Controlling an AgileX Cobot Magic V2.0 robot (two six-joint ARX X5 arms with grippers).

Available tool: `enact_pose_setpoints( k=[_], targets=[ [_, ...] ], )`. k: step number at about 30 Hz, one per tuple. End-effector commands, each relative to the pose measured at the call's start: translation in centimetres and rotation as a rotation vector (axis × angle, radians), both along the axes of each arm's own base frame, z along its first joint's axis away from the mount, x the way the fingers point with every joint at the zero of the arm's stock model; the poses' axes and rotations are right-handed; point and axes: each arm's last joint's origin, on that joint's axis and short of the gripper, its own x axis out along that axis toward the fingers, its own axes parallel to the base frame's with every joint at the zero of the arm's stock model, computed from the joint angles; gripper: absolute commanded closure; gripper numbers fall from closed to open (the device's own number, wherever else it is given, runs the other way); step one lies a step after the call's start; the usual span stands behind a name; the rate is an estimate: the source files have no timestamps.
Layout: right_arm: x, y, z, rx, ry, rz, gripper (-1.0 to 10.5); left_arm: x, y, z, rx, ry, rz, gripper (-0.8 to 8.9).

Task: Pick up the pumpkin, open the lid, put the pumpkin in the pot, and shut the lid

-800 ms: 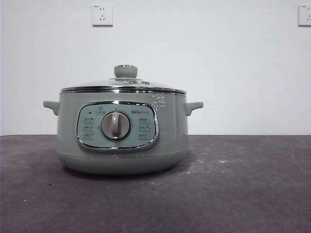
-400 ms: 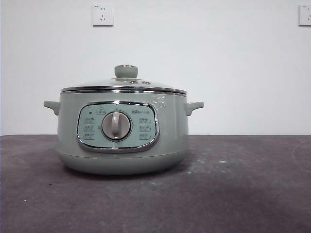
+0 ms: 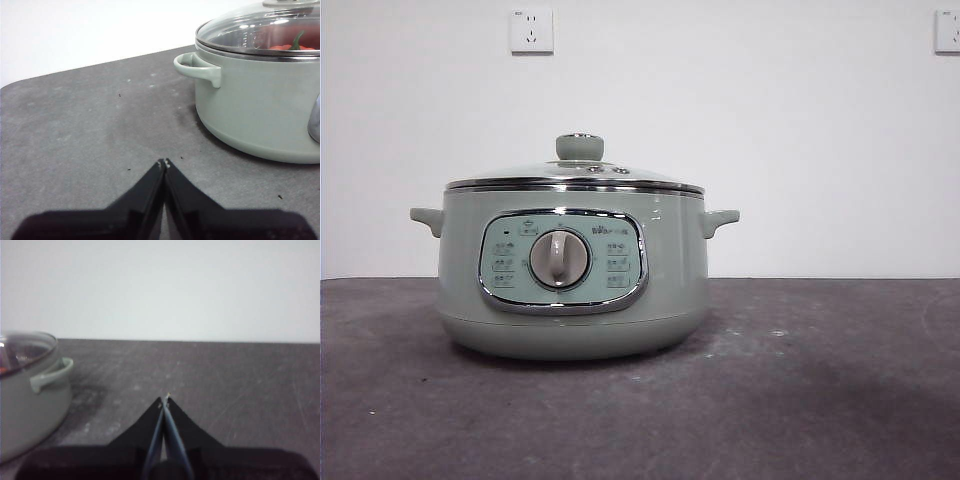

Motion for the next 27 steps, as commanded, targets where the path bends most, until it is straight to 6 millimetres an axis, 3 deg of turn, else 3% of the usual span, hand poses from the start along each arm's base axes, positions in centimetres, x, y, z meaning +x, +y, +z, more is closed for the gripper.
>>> enact_pose_setpoints(
  k=[1,14,27],
  targets=[
    [0.2,0.0,-1.1,0.034,0.016,-0.005,9.5,0.1,0.0,-0.5,-0.006,0.012,0.005,8.17],
    [0.2,0.0,-3.4,0.031,0.176,-0.005,9.5,0.1,0.0,-0.5,-0.006,0.012,0.005,8.17],
    [0.2,0.0,-3.5,0.072,0.185,-0.01,9.5,0.1,0.0,-0.5,-0.006,0.012,0.005,8.17]
  ],
)
